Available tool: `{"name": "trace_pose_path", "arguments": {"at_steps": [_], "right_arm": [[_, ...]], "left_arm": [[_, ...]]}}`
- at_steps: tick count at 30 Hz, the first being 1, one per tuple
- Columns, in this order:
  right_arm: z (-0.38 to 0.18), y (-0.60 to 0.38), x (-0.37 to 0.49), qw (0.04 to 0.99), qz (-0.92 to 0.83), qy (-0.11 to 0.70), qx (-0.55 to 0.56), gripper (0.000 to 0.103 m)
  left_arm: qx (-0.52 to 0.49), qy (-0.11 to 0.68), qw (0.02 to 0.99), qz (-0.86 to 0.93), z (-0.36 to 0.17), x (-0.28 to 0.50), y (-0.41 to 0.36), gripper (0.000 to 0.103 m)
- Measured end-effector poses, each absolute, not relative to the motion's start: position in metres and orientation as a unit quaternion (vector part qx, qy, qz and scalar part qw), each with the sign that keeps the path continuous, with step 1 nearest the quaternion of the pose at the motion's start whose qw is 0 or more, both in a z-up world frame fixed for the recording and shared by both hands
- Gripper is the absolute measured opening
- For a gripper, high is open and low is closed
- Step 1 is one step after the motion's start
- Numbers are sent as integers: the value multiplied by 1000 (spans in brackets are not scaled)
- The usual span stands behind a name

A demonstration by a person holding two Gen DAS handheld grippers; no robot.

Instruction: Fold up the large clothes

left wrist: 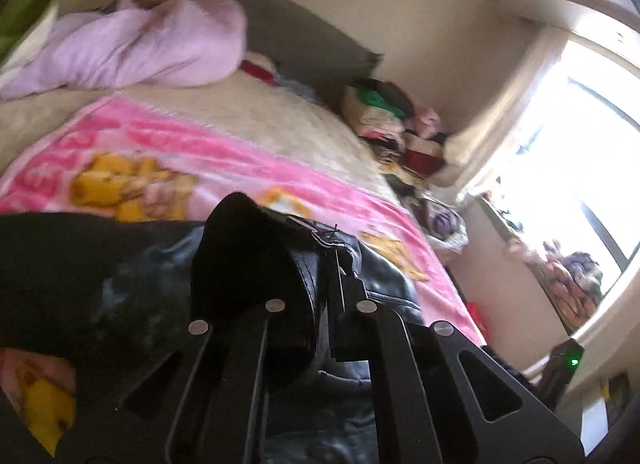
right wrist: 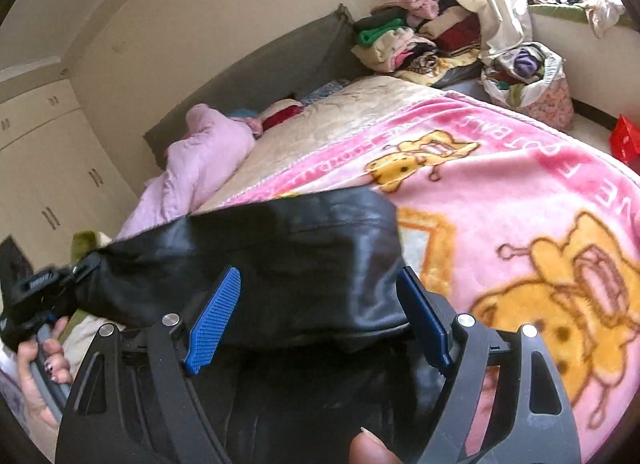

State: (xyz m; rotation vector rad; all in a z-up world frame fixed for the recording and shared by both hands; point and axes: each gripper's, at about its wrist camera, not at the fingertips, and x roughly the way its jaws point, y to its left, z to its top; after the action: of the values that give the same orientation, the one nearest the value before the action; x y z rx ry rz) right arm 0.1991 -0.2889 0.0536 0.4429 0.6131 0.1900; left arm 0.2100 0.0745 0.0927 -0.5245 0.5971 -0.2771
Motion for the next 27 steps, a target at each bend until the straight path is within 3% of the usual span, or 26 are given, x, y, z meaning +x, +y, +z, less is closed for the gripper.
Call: {"name": "trace_pose_path", "arguments": {"at_steps": [6, 11, 13, 20, 23, 27], "right_arm": [[55, -286, 222, 926, 73, 311, 203, 79], [45, -271, 249, 923, 73, 334, 175, 56], [38, -262, 261, 921, 81, 346, 161, 52], [-6, -232, 295, 894, 104, 418, 119, 51], [-38, -238, 307, 873, 84, 462, 129, 51], [-56, -250, 309, 864, 101, 465, 167, 51]], "left_arm": [[-299, 348, 883, -95, 49, 223, 110, 0], [-294, 380, 873, -80, 30, 227, 116, 1], [-290, 392, 871, -66, 21, 232, 117, 1], [-268, 408, 872, -50, 11, 233, 121, 2], [-253, 417, 872, -40, 5, 234, 122, 3], [-257, 437, 861, -28, -11, 237, 129, 4]]}}
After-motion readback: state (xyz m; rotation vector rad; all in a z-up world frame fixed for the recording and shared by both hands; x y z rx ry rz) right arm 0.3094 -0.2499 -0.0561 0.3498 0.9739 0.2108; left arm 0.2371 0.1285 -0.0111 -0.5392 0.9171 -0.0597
